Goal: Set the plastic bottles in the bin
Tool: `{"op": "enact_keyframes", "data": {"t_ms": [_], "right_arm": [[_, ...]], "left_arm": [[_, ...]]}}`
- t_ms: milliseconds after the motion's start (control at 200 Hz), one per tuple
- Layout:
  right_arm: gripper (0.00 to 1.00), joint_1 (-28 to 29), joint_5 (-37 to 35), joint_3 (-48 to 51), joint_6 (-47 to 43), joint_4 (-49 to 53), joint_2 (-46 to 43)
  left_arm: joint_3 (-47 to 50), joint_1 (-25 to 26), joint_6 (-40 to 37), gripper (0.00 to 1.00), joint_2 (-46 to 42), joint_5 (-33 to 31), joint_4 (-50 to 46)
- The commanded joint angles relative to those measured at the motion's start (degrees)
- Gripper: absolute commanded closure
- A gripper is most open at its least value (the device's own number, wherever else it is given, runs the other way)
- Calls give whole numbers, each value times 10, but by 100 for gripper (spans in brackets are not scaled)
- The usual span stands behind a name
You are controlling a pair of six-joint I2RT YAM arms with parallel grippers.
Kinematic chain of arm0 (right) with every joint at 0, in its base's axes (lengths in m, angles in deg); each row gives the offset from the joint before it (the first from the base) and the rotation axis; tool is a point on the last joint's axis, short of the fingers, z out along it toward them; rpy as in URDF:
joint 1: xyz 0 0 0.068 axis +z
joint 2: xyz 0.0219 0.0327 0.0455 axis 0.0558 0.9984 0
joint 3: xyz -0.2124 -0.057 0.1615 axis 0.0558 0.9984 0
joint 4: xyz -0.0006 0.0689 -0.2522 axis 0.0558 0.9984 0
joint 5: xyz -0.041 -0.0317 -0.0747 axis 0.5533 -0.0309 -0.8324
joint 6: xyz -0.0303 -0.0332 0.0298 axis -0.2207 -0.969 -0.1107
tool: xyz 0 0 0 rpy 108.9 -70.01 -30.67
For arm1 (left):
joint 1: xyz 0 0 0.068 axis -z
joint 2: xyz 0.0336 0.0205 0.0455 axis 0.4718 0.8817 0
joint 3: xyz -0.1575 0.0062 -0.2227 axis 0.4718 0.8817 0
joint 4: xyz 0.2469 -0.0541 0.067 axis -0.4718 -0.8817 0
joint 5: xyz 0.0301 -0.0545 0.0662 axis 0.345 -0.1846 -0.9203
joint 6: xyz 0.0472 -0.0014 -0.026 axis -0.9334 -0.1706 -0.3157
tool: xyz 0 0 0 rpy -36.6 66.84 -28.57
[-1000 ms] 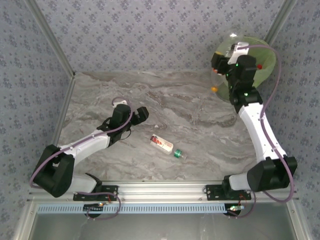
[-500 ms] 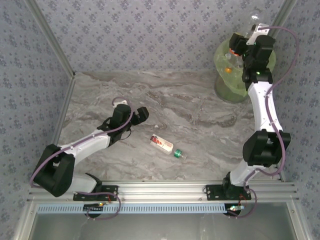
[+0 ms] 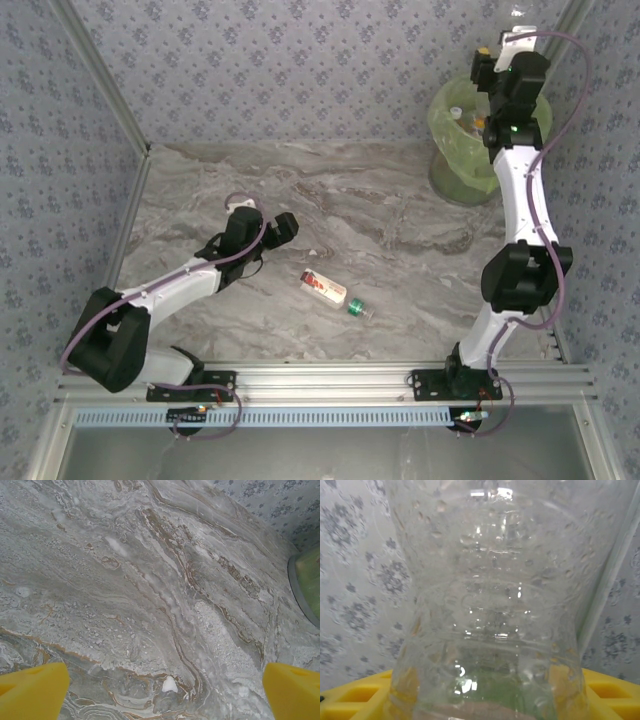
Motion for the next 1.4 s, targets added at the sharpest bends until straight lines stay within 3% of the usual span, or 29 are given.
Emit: {"op": "enact_keyframes", "data": {"t_ms": [0, 230, 340, 700, 1124, 1394], "right_arm": [[64, 15, -43, -28, -105, -9, 27], [64, 22, -93, -107, -203, 7, 106], [64, 11, -97, -106, -202, 6, 112], [64, 6, -92, -56, -260, -30, 93], [64, 17, -31, 65, -319, -87, 44], [64, 18, -11, 74, -303, -78, 38]], "left_arm": [[-12, -3, -9, 1, 8, 3, -1], [-19, -3, -6, 1, 16, 13, 3], [-15, -3, -5, 1, 15, 10, 3], [-18, -3, -4, 1, 14, 14, -1], [-15, -3, -6, 1, 22, 17, 5], [-18, -4, -5, 1, 33, 20, 9]]}}
